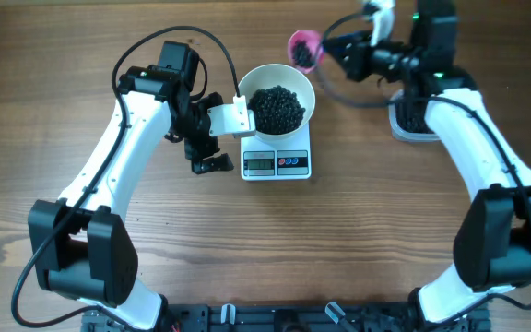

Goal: Scoop item into bowl and weigh 150g on scale
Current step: 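Lift the filled scoop with the right gripper over the white bowl, then tip the scoop with the right gripper to pour beans into the bowl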

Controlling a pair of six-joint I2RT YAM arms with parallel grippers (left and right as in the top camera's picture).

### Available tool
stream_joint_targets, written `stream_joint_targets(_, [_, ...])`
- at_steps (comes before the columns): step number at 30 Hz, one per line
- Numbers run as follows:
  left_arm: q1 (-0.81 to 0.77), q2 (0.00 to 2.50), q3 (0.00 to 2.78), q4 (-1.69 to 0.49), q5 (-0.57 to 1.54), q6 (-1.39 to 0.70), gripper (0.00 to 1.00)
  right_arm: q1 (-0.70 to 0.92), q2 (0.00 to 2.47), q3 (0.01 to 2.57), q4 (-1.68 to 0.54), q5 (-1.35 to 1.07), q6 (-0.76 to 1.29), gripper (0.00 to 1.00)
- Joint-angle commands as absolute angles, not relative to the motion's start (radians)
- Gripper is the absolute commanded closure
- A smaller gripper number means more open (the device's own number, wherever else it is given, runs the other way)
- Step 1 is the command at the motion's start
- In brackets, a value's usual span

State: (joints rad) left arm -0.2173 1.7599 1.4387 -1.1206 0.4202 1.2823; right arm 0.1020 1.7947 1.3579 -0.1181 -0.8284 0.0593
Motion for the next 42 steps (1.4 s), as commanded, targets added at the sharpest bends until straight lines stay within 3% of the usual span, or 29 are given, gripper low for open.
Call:
stream_joint_targets(1, [-0.221,1.764,1.432,-1.121,0.444,1.302,0.00,0.143,1.779,1.366,-0.196,-0.801,-0.250,0.96])
stream_joint_targets(9, [-0.221,1.764,1.432,-1.121,0.444,1.302,0.00,0.182,1.779,1.366,-0.219,-0.793,-0.617,0.96])
stream_joint_targets(16, [-0.221,1.764,1.432,-1.121,0.444,1.302,0.00,0.183,1.778,1.369,-0.052,-0.794,-0.620,0.96])
stream_joint_targets(42, [-0.221,1.764,1.432,-1.121,0.444,1.302,0.00,0.182,1.778,1.369,-0.092,-0.808,-0.627,0.96])
